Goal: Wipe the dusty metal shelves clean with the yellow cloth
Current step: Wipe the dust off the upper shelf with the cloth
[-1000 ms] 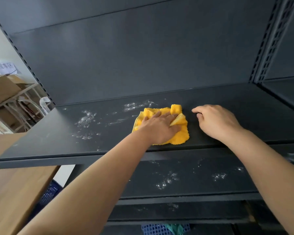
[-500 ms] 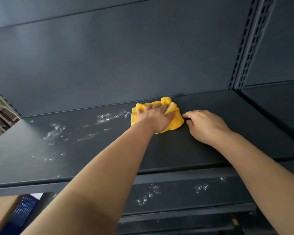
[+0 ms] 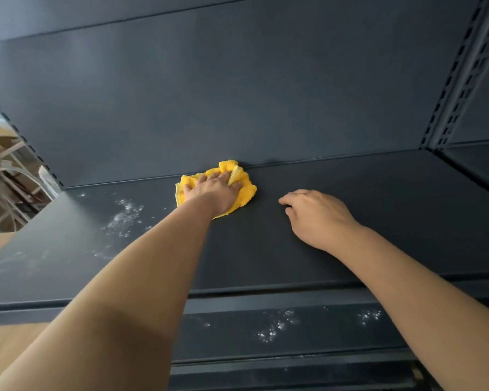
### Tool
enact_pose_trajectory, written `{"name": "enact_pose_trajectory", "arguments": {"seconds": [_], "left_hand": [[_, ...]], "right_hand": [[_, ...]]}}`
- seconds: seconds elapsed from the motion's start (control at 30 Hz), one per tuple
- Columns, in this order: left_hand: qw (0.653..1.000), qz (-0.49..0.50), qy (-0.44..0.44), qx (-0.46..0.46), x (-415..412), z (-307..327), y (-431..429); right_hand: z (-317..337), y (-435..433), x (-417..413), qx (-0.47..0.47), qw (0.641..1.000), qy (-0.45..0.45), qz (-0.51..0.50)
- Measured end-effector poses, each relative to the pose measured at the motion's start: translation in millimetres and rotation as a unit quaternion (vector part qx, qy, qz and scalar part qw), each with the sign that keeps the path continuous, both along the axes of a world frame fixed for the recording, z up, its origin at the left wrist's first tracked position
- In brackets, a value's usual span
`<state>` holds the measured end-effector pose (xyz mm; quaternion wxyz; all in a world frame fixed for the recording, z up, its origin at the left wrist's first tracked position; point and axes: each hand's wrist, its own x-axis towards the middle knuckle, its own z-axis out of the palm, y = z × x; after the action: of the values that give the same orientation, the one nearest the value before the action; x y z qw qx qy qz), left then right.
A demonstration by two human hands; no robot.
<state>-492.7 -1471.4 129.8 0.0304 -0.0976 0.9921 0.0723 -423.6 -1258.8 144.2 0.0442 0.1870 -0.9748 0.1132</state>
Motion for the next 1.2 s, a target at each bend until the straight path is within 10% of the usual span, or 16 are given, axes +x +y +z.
{"name": "enact_pose_trajectory", "arguments": {"seconds": [0.63, 1.2], "left_hand": [[0.999, 0.051, -0.002, -0.002, 42.0, -0.5, -222.0], [0.994, 0.104, -0.015, -0.02, 89.9, 4.6, -224.8]], "right_hand": [[-4.9, -198.0, 30.3, -0.003, 1.0, 0.011, 0.016], [-4.9, -145.4, 55.2, -0.01, 0.998, 0.008, -0.068]]}}
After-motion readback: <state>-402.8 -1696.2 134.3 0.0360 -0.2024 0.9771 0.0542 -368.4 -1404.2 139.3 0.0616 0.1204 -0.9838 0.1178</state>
